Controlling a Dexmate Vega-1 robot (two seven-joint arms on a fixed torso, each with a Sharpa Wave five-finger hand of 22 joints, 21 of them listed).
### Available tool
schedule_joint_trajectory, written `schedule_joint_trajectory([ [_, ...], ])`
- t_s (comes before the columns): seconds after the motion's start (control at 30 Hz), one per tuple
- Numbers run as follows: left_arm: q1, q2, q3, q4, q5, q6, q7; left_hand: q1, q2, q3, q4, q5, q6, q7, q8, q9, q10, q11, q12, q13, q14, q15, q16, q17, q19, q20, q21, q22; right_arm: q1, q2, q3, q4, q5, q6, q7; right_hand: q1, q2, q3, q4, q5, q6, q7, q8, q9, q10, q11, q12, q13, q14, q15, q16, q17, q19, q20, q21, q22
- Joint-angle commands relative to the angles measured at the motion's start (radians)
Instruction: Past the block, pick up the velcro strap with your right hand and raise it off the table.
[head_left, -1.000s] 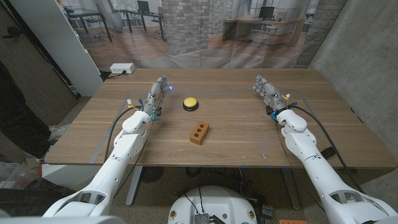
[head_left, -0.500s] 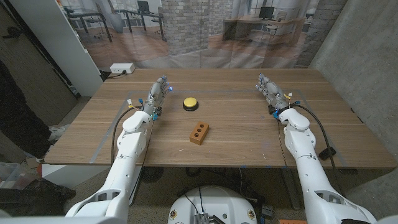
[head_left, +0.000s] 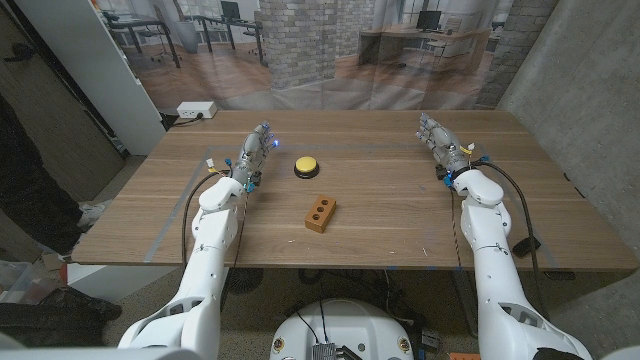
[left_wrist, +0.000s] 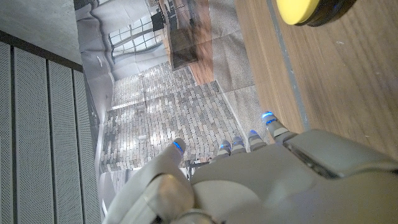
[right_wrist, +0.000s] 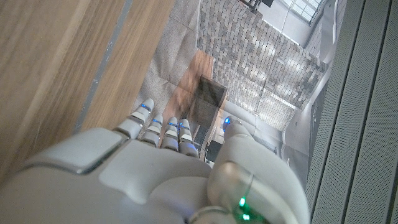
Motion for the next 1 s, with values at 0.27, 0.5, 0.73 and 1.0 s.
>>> schedule_joint_trajectory([
  [0.27,-0.029,-0.036,-0.044,0.036,0.049,-0.013,-0.037,-0.006,0.057,0.011,0.000,0.007,-0.081,0.002,0.007,0.002,-0.080,0.001,0.006,0.002,-0.122,0.002,0.007,0.003,-0.026,0.004,-0.006,0.005,-0.017,0.047,0.054,-0.085,-0.101,0.028,0.021,0.016,0.001,0.005,-0.015,0.006,0.023,0.003,0.010,0.003,0.020,0.005,0.007,0.005,0.011,0.011,0.008,0.004,0.010,0.006,0.007,0.001],
  [0.5,-0.032,-0.041,-0.049,0.039,0.055,-0.014,-0.043,-0.008,0.056,0.012,0.000,0.007,-0.081,0.003,0.007,0.002,-0.079,0.001,0.006,0.002,-0.122,0.004,0.008,0.002,-0.024,0.004,-0.006,0.005,-0.028,0.052,0.060,-0.112,-0.130,0.038,0.011,0.019,0.002,0.007,-0.021,0.006,0.027,0.004,0.011,0.003,0.038,0.008,0.012,0.005,0.018,0.014,0.009,0.004,0.016,0.007,0.009,0.001],
  [0.73,-0.032,-0.044,-0.052,0.038,0.059,-0.016,-0.045,-0.009,0.056,0.013,-0.001,0.008,-0.080,0.002,0.007,0.002,-0.078,0.001,0.006,0.002,-0.121,0.003,0.008,0.002,-0.024,0.004,-0.008,0.005,-0.041,0.053,0.062,-0.146,-0.163,0.043,0.000,0.021,0.002,0.008,-0.025,0.006,0.035,0.006,0.013,0.003,0.045,0.014,0.013,0.005,0.023,0.017,0.010,0.004,0.018,0.007,0.010,0.001],
  [1.0,-0.029,-0.048,-0.054,0.034,0.060,-0.016,-0.046,-0.011,0.056,0.014,-0.001,0.008,-0.079,0.002,0.007,0.002,-0.077,0.001,0.007,0.002,-0.120,0.003,0.008,0.002,-0.023,0.006,-0.009,0.005,-0.055,0.052,0.062,-0.184,-0.200,0.050,-0.010,0.023,0.002,0.009,-0.029,0.006,0.040,0.005,0.013,0.003,0.054,0.015,0.015,0.005,0.029,0.019,0.011,0.004,0.021,0.007,0.011,0.001],
])
